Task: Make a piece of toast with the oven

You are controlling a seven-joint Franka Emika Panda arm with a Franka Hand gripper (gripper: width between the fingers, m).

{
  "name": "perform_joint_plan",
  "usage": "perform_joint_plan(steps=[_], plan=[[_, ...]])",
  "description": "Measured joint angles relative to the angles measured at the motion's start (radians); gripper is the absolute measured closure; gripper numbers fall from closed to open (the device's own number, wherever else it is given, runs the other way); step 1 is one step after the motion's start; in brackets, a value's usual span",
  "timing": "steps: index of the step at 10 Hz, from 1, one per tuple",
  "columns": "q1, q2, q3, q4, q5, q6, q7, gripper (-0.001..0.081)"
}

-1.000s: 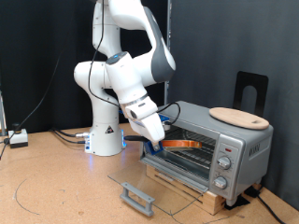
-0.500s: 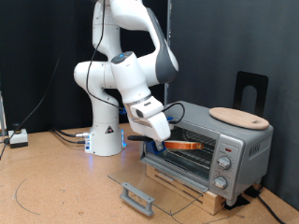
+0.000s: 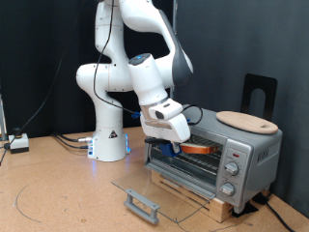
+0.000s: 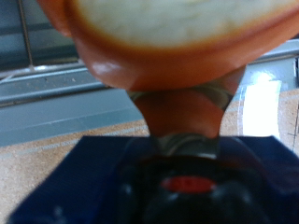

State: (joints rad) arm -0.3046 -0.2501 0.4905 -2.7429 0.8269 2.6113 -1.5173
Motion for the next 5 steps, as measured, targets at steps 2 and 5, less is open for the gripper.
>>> perform_joint_plan(steps=[2,5], plan=[[-0.003,-0.003,0.017,-0.013,-0.022,0.046,0.011,0.0409],[-0.025,0.015,0.029,-0.032,-0.092,0.191,0.0,0.0409]])
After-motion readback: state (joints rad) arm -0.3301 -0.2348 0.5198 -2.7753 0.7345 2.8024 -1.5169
